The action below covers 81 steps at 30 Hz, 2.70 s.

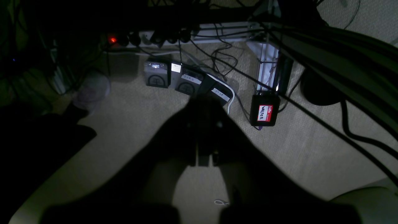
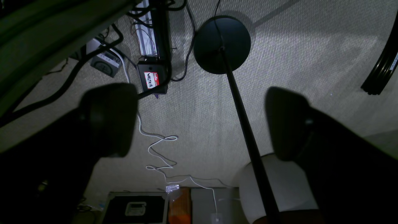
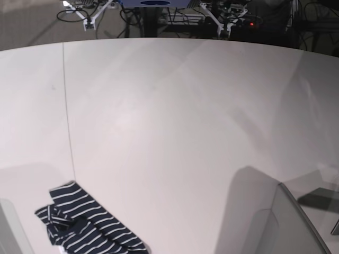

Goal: Layout the t-shirt on the table in an organized manner, then fold the t-shirt properly

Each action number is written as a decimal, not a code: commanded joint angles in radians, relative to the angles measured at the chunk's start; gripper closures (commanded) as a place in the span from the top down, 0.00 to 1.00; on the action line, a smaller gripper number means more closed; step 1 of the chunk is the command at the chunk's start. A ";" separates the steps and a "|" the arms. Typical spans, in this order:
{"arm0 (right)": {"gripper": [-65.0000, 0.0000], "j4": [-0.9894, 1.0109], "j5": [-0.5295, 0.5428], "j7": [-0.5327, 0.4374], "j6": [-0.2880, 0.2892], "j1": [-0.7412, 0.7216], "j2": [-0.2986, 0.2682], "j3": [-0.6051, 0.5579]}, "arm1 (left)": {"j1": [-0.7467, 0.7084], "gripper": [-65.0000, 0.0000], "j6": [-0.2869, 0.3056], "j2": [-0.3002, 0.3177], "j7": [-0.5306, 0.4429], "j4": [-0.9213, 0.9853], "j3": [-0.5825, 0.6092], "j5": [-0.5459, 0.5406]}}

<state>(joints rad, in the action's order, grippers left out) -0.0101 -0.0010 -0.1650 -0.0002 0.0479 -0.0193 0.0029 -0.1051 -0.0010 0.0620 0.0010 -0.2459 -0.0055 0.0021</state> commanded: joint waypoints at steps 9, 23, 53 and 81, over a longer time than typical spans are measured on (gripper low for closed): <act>0.00 0.000 0.002 -0.001 -0.001 0.002 -0.008 -0.001 | -0.002 0.01 -0.006 0.005 -0.002 0.000 -0.001 -0.001; 0.12 0.000 0.000 -0.005 -0.001 0.013 -0.008 -0.002 | -0.023 0.64 -0.004 0.005 -0.002 -0.007 0.011 0.009; 0.00 -0.816 0.003 0.176 -0.004 0.534 -0.024 0.194 | -0.457 0.00 -0.004 0.144 -0.002 -0.622 0.000 -0.001; 0.00 -1.439 -0.001 0.718 0.392 -0.208 -0.078 0.319 | -0.583 0.00 -0.004 0.244 0.011 -1.668 -0.133 -0.408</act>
<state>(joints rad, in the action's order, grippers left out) -1.4220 0.0002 0.5686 0.4107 -0.1566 -0.0795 0.3145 -0.6804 -0.0044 0.3031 0.0406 -1.8977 -0.1352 -0.4023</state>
